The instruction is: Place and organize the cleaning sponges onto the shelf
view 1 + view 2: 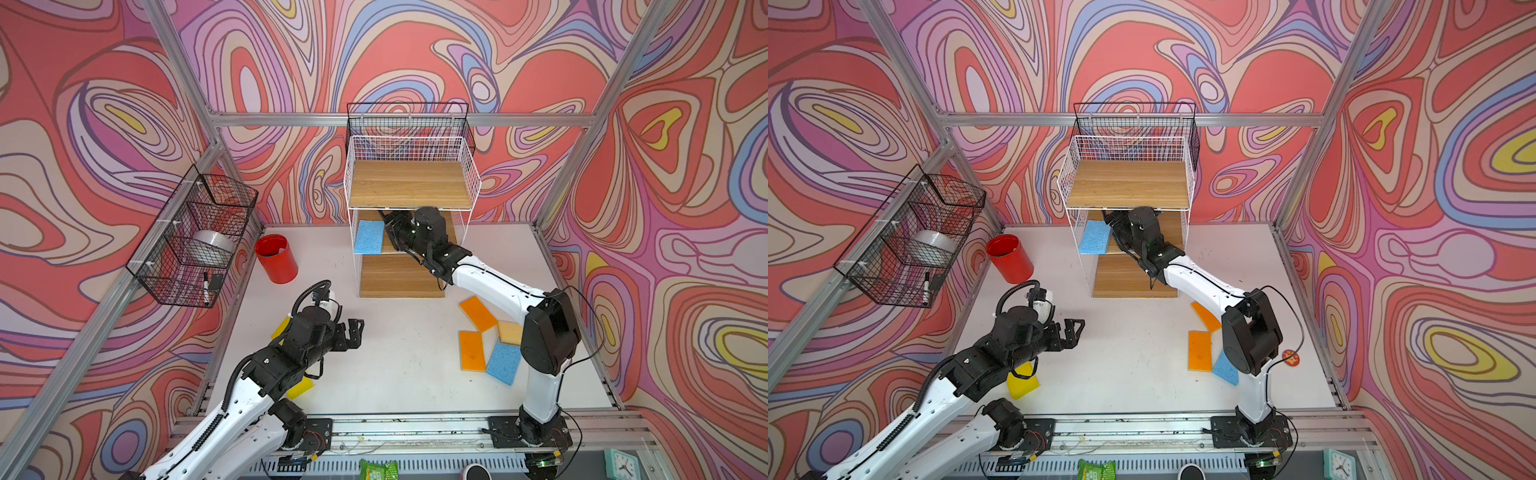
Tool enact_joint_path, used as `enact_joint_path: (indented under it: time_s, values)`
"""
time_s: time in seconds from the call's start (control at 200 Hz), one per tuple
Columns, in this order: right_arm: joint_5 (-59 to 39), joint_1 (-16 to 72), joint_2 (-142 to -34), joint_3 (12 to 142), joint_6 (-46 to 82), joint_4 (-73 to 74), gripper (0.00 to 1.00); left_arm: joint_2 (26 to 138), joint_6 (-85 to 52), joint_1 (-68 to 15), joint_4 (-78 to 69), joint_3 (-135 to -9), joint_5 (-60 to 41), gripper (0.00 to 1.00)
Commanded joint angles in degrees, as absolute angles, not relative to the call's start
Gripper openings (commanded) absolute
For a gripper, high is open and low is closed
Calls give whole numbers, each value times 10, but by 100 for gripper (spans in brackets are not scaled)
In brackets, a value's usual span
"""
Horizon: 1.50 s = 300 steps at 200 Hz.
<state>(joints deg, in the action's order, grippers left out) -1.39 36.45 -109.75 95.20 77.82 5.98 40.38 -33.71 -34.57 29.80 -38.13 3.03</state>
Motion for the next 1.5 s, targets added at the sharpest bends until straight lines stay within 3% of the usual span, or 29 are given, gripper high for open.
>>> enact_joint_path:
  time_s: [0.0,0.36,0.631,1.497]
  values:
    - [-24,365,-1129,977,793,6,82,402,-346,-346,303,-382,33,100]
    - [-32,364,-1172,1041,789,-41,83,401,-338,-346,311,-388,39,100]
    - [25,364,-1109,988,745,-36,83,406,-341,-346,304,-387,36,100]
    - [16,373,-938,775,741,29,84,413,-340,-346,348,-423,65,100]
